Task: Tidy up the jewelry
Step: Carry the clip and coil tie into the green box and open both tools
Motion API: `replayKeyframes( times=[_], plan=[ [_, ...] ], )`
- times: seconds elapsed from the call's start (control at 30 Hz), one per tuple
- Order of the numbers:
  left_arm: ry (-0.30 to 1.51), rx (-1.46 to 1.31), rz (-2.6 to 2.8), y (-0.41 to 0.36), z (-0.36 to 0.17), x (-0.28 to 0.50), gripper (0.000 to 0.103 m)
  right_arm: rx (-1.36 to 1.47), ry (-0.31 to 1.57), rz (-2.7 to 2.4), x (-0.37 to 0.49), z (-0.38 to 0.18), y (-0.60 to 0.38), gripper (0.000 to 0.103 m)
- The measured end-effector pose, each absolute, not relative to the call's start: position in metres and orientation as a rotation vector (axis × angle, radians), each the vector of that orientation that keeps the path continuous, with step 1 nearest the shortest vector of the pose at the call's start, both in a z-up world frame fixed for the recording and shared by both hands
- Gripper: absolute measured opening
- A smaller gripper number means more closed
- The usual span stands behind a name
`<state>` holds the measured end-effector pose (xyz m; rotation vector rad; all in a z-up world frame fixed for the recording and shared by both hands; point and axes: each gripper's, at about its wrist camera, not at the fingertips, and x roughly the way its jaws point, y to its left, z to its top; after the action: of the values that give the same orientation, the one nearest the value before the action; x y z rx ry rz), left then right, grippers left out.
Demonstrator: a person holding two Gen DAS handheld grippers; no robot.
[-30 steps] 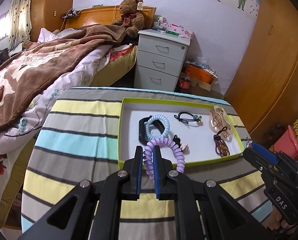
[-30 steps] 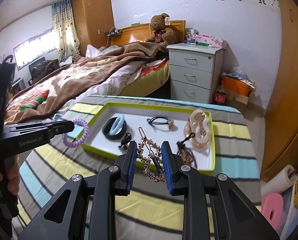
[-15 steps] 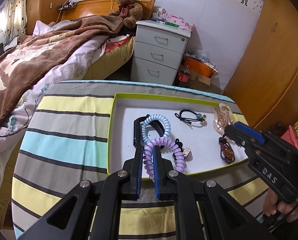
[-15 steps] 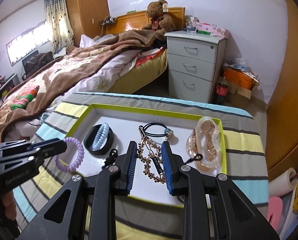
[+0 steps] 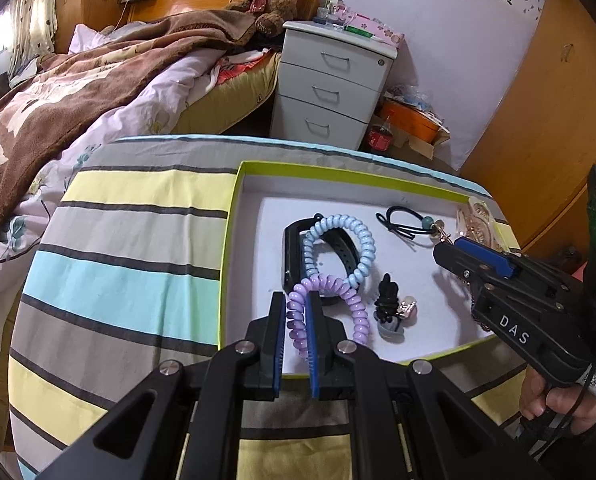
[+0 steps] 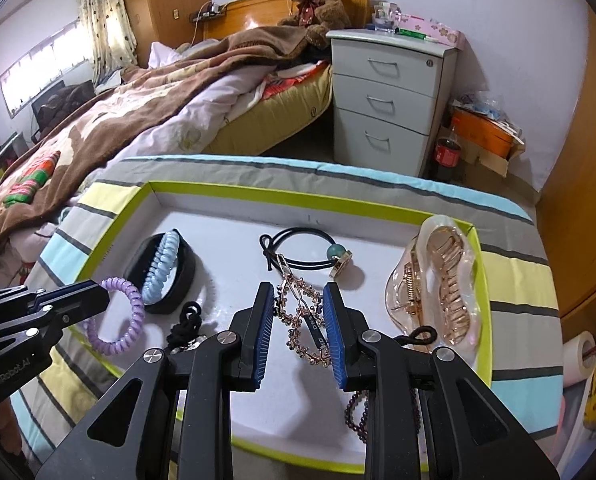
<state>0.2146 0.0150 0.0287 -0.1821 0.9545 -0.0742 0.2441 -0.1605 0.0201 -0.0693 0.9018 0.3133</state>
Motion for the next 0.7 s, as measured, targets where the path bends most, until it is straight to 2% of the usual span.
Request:
replayKeyframes(
  times=[0.7],
  plan=[
    [0.973,-0.188,-0.069,0.016,0.021,0.22,0.01,-0.098,0.943,0.315,0.252,0.006,-0.153,0.026]
  ],
)
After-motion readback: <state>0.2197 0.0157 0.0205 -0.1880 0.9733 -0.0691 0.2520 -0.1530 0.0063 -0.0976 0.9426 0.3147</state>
